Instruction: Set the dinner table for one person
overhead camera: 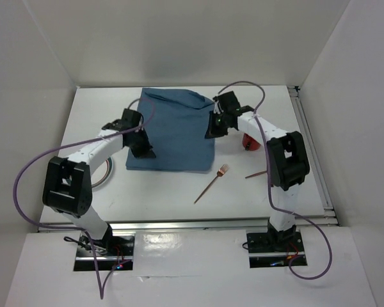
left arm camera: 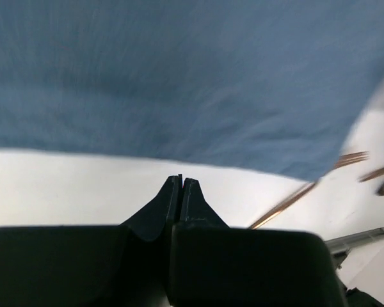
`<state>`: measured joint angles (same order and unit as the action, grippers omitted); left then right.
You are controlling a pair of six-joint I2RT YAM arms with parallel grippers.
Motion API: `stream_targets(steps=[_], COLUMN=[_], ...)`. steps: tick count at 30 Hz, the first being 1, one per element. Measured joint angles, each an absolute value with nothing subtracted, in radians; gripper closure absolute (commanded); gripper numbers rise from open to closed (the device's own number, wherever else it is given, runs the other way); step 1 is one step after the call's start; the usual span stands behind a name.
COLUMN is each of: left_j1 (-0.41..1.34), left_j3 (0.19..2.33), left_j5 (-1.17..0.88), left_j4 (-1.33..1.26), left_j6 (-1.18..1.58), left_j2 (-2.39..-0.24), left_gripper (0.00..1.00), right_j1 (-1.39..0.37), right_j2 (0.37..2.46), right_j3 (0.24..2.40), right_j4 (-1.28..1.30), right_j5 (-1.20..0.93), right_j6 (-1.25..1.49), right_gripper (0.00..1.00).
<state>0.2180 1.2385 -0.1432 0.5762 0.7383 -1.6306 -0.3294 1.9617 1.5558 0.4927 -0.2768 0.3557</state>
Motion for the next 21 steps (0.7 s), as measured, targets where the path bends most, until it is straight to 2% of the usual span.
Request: stream_targets(steps=[4, 8, 16, 21], left_j1=[0.242, 0.244, 0.209, 0.158], left_j3=[1.075, 1.057, 1.264, 1.477], left_j5=[-0.162, -0.149, -0.119, -0.138], left_j4=[0.552, 0.537, 0.585, 0.682], left_j6=[0.807, 0.847, 0.845, 0.830], left_j2=[-1.660, -1.711, -1.915, -2.058], left_gripper=[1.00, 1.00, 1.00, 1.00], right_j1=[-0.381, -0.368, -0.367, -0.411], right_j2=[1.967, 1.994, 2.048, 2.007], right_j3=[1.465, 1.457, 1.410, 1.326], right_j4=[0.498, 0.494, 0.453, 0.379], right_j5=[-0.273, -0.263, -0.250, -0.253], right_j6=[0.340, 0.334, 0.324, 0.356], right_gripper=[0.95, 0.95, 1.00, 1.00])
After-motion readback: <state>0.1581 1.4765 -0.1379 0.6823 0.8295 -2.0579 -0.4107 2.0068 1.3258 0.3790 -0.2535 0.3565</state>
